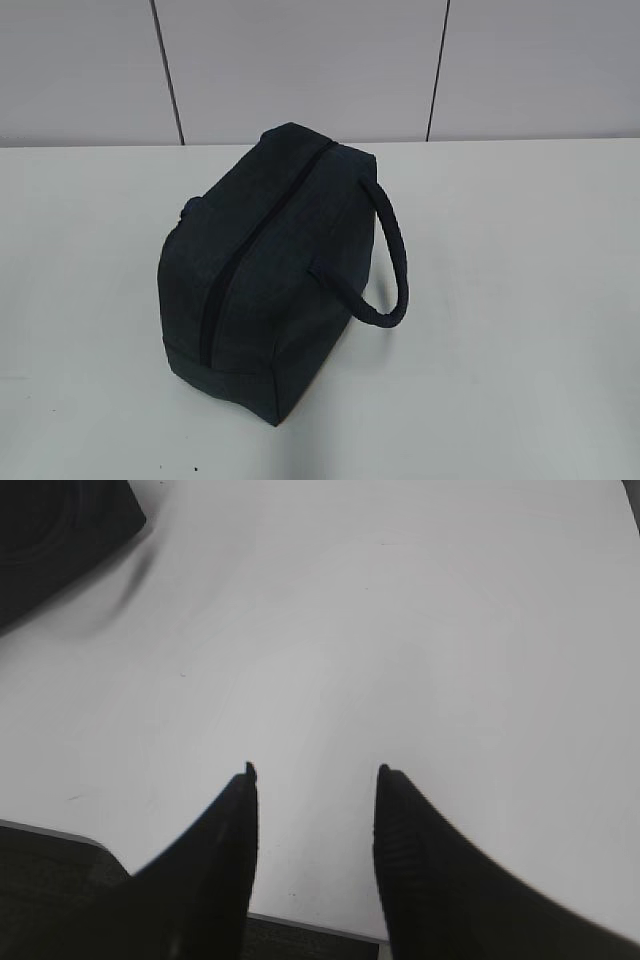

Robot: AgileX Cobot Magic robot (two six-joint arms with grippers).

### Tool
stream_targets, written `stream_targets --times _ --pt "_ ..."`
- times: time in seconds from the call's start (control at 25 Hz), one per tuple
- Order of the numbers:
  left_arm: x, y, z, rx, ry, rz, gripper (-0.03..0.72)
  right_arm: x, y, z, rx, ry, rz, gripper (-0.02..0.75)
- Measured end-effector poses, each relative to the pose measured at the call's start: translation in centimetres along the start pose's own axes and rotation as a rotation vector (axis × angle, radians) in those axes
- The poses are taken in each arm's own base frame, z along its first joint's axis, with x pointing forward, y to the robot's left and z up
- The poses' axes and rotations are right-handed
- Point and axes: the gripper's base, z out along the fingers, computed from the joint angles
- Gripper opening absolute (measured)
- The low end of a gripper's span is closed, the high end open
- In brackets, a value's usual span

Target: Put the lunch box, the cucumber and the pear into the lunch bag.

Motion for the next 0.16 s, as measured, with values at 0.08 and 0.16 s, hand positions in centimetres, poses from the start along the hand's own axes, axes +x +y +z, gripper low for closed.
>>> stream_targets --times 0.08,0.16 --pt "0.0 0.0 0.0 0.0 0.0 0.0 0.256 0.0 0.0 0.0 0.0 0.0 0.0 0.312" --pt "0.0 0.0 0.0 0.0 0.0 0.0 0.256 0.0 0.0 0.0 0.0 0.0 0.0 0.312"
